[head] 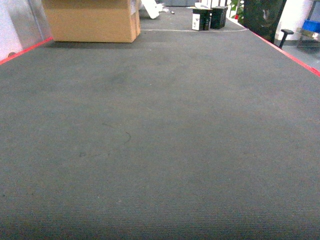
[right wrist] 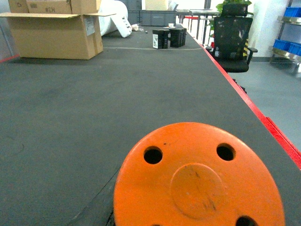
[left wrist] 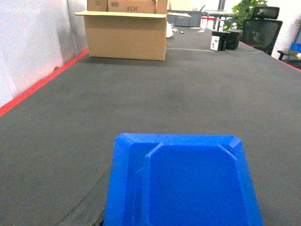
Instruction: Sort blue parts and orange caps into right shelf containers
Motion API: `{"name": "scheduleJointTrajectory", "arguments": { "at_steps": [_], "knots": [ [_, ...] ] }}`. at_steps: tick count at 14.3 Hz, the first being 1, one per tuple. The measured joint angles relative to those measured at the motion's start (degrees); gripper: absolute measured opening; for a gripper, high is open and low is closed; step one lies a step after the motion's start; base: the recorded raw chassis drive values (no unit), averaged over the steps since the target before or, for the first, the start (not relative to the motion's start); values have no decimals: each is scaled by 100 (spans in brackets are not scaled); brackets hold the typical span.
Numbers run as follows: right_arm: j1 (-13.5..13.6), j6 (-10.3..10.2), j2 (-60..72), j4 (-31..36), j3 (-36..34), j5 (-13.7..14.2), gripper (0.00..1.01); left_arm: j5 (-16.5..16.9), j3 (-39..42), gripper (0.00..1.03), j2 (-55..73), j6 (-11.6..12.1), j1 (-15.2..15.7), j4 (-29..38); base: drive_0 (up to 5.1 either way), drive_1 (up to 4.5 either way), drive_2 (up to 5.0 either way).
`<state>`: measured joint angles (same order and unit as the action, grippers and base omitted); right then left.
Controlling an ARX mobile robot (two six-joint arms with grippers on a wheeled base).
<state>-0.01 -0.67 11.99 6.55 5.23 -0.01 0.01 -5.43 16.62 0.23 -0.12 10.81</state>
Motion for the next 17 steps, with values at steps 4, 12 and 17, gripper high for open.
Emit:
{"name": "scheduleJointTrajectory", "arguments": {
  "at_steps": [4,12,17],
  "knots": [
    [0,17,-911,-697,-199,-4,44,-2,227,42,-413,0,0,-179,0,0,0],
    [0,31,-1169,-693,-448,-4,44,-4,479,42,-1604,-15,0,-1078,0,0,0],
    [0,31,-1169,-691,-448,-4,44,-4,479,42,-1604,-15,0,-1123,0,0,0]
  ]
}}
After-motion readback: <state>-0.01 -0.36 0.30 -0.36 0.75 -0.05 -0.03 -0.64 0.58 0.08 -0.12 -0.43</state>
